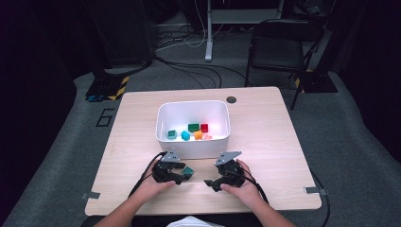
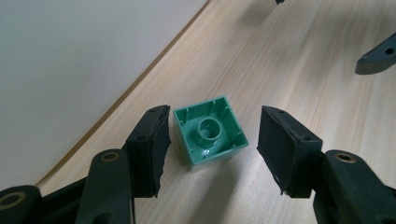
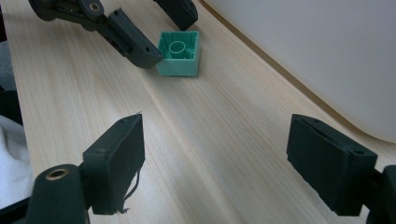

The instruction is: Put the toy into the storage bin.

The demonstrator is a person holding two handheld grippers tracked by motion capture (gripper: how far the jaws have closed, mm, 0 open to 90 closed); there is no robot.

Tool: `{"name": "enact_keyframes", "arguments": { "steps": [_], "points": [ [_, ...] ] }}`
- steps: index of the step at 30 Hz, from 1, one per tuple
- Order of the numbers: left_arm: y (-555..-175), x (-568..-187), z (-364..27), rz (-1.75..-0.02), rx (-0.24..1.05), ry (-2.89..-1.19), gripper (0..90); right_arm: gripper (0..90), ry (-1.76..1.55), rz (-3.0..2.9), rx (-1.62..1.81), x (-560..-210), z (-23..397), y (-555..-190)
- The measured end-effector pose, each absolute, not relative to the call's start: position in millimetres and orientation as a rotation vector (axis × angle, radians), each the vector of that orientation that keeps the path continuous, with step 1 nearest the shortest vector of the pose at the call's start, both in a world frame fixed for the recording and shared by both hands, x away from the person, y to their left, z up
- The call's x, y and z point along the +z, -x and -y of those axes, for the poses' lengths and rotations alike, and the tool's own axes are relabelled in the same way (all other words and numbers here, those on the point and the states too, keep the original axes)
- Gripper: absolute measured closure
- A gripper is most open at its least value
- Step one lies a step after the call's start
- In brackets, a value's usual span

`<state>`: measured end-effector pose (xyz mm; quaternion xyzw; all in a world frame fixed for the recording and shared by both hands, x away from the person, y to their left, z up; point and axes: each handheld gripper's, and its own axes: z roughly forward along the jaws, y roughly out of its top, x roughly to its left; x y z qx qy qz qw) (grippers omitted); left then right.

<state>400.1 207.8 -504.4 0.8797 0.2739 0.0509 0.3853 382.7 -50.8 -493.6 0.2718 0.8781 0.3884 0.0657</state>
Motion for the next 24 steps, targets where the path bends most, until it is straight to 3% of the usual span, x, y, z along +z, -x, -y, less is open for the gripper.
{"name": "enact_keyframes", "arguments": {
  "steps": [6, 11, 24],
  "points": [
    [-402.4, -509.1, -202.4, -0.683, 0.138, -2.264, 46.6, 18.6, -0.807, -2.653, 1.168, -494.0, 50.7, -383.2],
    [-402.7, -510.7, -199.8, -0.669, 0.160, -2.274, 56.3, 18.7, -0.805, -2.653, 1.167, -494.0, 50.6, -383.3],
    [-398.6, -500.7, -200.8, -0.641, 0.174, -2.273, 58.4, 18.7, -0.805, -2.654, 1.167, -494.2, 50.6, -383.3]
  ]
}}
